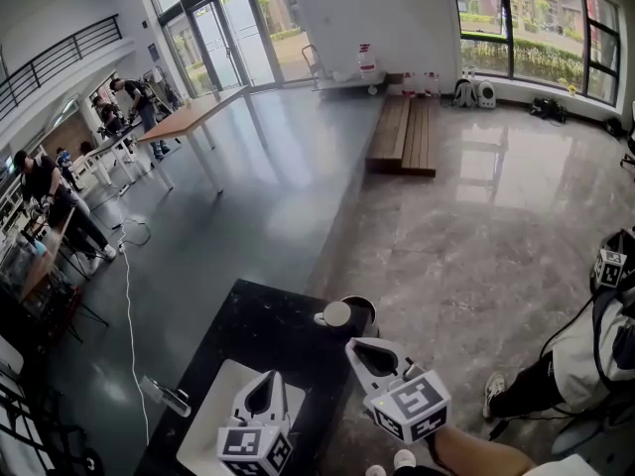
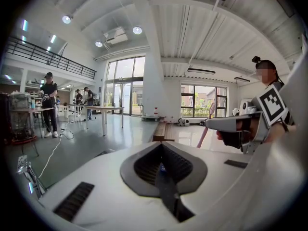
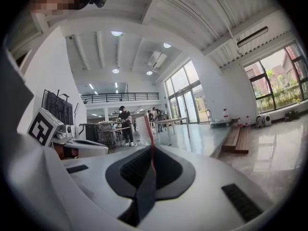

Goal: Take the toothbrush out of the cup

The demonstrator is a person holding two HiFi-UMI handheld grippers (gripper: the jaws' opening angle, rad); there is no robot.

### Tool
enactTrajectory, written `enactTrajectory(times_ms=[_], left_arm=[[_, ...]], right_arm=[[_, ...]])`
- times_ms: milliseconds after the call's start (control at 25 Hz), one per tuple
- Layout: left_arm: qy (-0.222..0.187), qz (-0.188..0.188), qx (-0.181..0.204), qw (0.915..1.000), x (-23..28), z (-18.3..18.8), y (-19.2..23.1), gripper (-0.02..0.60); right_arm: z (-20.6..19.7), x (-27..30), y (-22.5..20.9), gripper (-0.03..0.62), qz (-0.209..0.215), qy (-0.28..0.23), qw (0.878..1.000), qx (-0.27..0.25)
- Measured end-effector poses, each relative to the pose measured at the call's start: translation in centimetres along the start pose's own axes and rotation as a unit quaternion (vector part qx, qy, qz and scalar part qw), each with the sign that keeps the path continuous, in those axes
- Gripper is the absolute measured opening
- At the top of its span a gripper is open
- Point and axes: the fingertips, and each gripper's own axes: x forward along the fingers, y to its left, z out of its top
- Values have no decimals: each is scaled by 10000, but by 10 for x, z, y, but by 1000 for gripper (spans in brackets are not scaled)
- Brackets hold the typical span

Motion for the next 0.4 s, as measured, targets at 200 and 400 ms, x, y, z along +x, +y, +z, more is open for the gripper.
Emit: enactTrajectory(times_ms=[200,400], left_arm=[[6,12,-12,10000,-2,3,0,9],[-4,7,-7,10000,-3,3,0,8]], right_arm=[[2,0,1,12,9,18,10000,9],[2,-1,2,12,9,27,10000,-5]])
